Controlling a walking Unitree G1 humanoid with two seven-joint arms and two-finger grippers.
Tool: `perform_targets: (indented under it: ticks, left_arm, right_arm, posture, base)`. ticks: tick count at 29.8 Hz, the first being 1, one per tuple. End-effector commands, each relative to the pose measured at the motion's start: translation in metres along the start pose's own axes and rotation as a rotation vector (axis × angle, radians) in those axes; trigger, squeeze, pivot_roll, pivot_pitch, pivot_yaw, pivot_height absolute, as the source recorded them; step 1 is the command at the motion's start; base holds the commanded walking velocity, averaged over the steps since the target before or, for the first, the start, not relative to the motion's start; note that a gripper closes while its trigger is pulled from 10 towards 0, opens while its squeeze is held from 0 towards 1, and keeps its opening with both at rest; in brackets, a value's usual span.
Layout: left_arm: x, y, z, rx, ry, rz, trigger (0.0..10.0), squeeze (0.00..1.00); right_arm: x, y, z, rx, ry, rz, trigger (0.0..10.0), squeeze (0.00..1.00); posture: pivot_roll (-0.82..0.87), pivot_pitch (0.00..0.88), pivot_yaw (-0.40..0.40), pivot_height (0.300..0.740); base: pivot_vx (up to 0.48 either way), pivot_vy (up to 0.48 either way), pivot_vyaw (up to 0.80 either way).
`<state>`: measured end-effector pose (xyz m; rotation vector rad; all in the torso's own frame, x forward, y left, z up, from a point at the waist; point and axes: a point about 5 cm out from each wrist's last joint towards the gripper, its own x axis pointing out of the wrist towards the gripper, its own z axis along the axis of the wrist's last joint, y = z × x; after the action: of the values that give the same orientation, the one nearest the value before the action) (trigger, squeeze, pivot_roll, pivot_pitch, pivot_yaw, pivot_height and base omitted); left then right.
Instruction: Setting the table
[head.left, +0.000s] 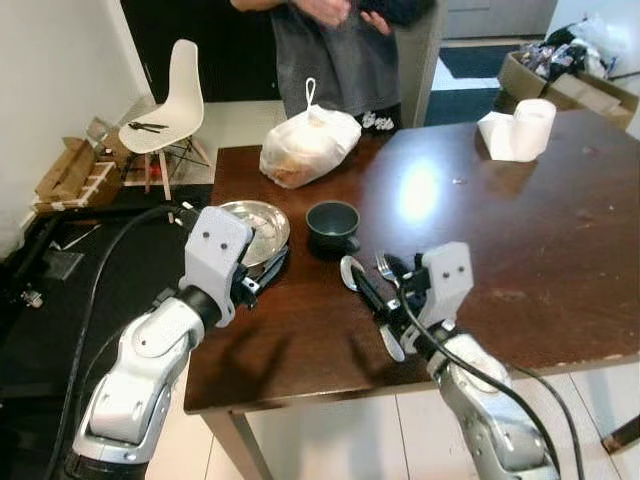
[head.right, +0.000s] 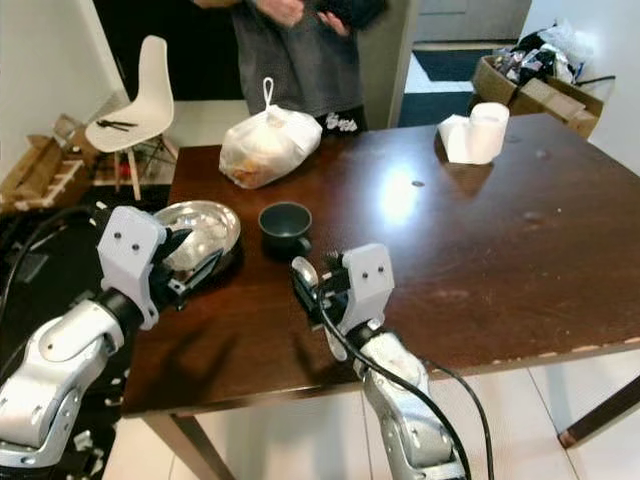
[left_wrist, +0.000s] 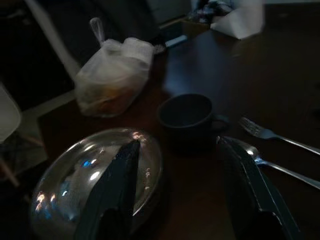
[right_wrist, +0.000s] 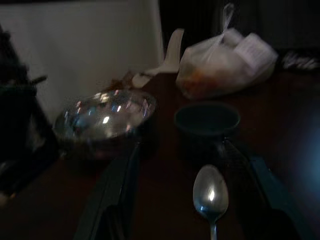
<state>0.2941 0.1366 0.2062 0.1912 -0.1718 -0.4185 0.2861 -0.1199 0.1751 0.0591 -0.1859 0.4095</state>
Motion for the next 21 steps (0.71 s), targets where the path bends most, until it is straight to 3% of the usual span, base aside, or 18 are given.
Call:
perform_targets:
  ticks: [1, 5, 11, 21]
  left_arm:
    - [-0.001, 0.005, -0.004, -0.007, 0.018, 0.05, 10.0, 0.0]
    - [-0.001, 0.003, -0.007, -0.013, 0.027, 0.078, 10.0, 0.0]
    - [-0.011, 0.0, -0.018, -0.028, 0.057, 0.137, 10.0, 0.0]
    - [-0.01, -0.004, -0.021, -0.049, 0.06, 0.163, 10.0, 0.0]
  right_arm:
    - [-0.004, -0.002, 0.005, 0.021, -0.022, -0.062, 10.0, 0.0]
    - [-0.009, -0.005, 0.009, 0.035, -0.047, -0.132, 10.0, 0.0]
    - [-0.029, -0.012, 0.008, -0.043, -0.028, -0.251, 10.0, 0.0]
    - [-0.029, -0.015, 0.007, -0.036, -0.011, -0.282, 10.0, 0.0]
  posture:
    - [0.02, 0.001, 0.129, 0.74]
    - [0.02, 0.0, 0.122, 0.74]
    - [0.03, 0.0, 0.109, 0.74]
    - [0.02, 0.0, 0.095, 0.74]
  base:
    - [0.0, 0.0, 0.0]
    - [0.0, 0.0, 0.0]
    - [0.0, 0.0, 0.0]
    - [0.0, 0.0, 0.0]
